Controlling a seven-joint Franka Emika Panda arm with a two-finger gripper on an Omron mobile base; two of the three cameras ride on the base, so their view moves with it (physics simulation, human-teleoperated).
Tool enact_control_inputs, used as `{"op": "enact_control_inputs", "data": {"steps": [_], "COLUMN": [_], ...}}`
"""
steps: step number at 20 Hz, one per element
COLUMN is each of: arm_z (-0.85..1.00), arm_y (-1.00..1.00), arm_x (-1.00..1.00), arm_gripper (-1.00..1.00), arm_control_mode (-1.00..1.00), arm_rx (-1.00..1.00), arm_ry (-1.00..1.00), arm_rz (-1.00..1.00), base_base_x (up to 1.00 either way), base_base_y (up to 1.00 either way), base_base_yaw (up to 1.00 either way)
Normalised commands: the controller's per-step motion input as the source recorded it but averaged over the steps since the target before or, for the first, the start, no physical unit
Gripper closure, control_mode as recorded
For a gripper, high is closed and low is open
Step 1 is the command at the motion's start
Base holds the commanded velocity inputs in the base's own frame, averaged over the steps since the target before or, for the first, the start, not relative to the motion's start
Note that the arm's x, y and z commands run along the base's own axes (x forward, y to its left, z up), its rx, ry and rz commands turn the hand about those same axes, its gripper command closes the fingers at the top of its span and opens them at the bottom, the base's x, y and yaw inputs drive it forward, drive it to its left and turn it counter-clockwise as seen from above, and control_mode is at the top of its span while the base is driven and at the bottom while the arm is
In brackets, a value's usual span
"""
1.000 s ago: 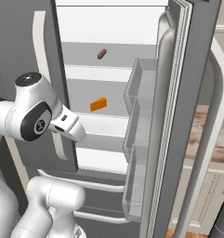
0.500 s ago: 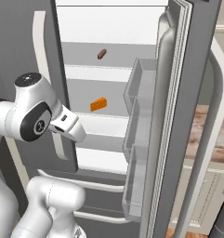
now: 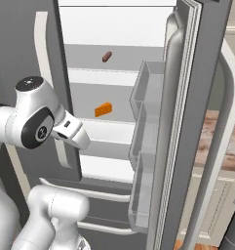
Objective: Retrieve the sausage and cheese from the fridge and place them on the cutting board on the counter.
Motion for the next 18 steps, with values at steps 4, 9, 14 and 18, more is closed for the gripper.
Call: {"op": "enact_control_inputs", "data": {"steps": [4, 9, 14, 18], "arm_z": [0.05, 0.30, 0.36, 0.17], "arm_y": [0.00, -0.12, 0.00, 0.00], "arm_x": [0.19, 0.42, 0.57, 0.53], "arm_gripper": [-1.00, -1.00, -1.00, -1.00], "arm_control_mode": [-1.00, -1.00, -1.00, -1.00], "arm_rx": [0.00, 0.05, 0.00, 0.00], "arm_ry": [0.00, 0.00, -0.01, 0.00], "arm_rz": [0.00, 0.01, 0.00, 0.00], "base_base_x": [0.00, 0.00, 0.00, 0.00], "base_base_y": [0.00, 0.00, 0.00, 0.00], "base_base_yaw": [0.00, 0.00, 0.00, 0.00]}}
